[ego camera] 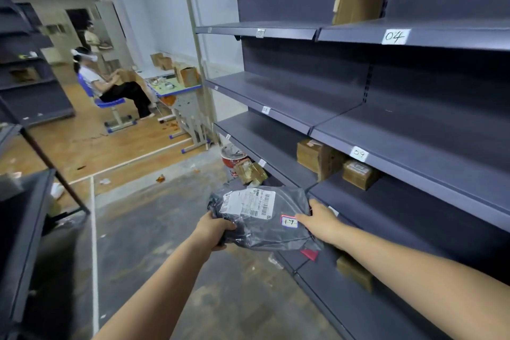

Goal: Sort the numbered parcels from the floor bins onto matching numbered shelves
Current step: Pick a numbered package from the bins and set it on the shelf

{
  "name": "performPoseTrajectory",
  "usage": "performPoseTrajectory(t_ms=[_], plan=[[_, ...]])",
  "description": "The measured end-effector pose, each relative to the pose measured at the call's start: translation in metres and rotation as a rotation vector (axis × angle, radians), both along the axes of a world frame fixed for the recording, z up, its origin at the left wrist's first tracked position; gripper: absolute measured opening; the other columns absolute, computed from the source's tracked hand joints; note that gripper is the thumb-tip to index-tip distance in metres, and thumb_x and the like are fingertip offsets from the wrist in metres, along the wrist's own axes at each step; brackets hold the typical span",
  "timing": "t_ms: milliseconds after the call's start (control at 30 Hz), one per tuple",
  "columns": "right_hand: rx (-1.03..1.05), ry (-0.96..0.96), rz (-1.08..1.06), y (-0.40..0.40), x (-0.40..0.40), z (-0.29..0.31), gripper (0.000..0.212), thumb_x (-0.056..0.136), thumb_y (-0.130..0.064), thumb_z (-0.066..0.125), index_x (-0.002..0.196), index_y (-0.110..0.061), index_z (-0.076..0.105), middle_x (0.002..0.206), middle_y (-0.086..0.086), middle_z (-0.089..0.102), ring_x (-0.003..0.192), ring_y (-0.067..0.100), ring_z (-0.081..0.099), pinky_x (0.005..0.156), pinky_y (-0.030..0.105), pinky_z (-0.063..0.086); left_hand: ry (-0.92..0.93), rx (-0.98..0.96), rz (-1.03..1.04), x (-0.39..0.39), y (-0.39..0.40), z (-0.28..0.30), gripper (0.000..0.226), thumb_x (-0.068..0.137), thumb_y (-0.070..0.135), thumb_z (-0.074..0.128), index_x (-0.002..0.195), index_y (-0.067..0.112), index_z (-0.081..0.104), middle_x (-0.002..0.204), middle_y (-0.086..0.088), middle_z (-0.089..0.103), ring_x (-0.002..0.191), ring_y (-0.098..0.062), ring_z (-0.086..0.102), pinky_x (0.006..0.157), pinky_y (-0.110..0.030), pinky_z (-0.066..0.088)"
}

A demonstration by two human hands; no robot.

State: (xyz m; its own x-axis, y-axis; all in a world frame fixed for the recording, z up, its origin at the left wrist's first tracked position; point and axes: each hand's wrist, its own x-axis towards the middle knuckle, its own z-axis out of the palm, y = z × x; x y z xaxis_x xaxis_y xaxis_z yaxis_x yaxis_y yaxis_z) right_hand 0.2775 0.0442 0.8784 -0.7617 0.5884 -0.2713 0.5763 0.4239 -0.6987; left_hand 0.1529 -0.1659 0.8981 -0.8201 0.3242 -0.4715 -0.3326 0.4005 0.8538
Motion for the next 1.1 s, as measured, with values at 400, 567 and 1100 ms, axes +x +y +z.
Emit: performPoseTrajectory(t_ms=[400,567,1100], plan=[[-0.016,-0.017,-0.088,0.056,-0.185,-0.031,0.023,0.091,-0.028,0.061,0.108,-0.013,0.057,0.115,0.007,0.065,0.104,0.025,0.061,0.087,0.032,0.049,0.034,-0.053,-0.129,-0.206,0.071,-0.026,0.033,0.087,0.001,0.062,0.115,0.013,0.050,0.094,-0.013,0.058,0.068,-0.023,0.054,0.059,-0.027,0.044],[-0.016,-0.063,-0.153,0.086,-0.236,-0.040,0.017,0.091,-0.027,0.061,0.104,-0.015,0.057,0.117,0.007,0.065,0.108,0.025,0.060,0.081,0.027,0.045,0.049,-0.149,-0.213,-0.278,0.120,-0.033,0.022,0.086,0.000,0.061,0.103,0.009,0.049,0.072,-0.010,0.053,0.058,-0.023,0.049,0.055,-0.028,0.040],[-0.141,-0.237,-0.724,0.113,-0.322,-0.095,0.027,0.093,-0.033,0.059,0.111,-0.013,0.062,0.113,0.009,0.066,0.106,0.024,0.061,0.070,0.023,0.038,0.070,-0.236,-0.813,-0.430,0.271,-0.105,0.013,0.073,0.011,0.073,0.075,0.008,0.060,0.063,-0.006,0.056,0.052,-0.017,0.049,0.042,-0.020,0.036]])
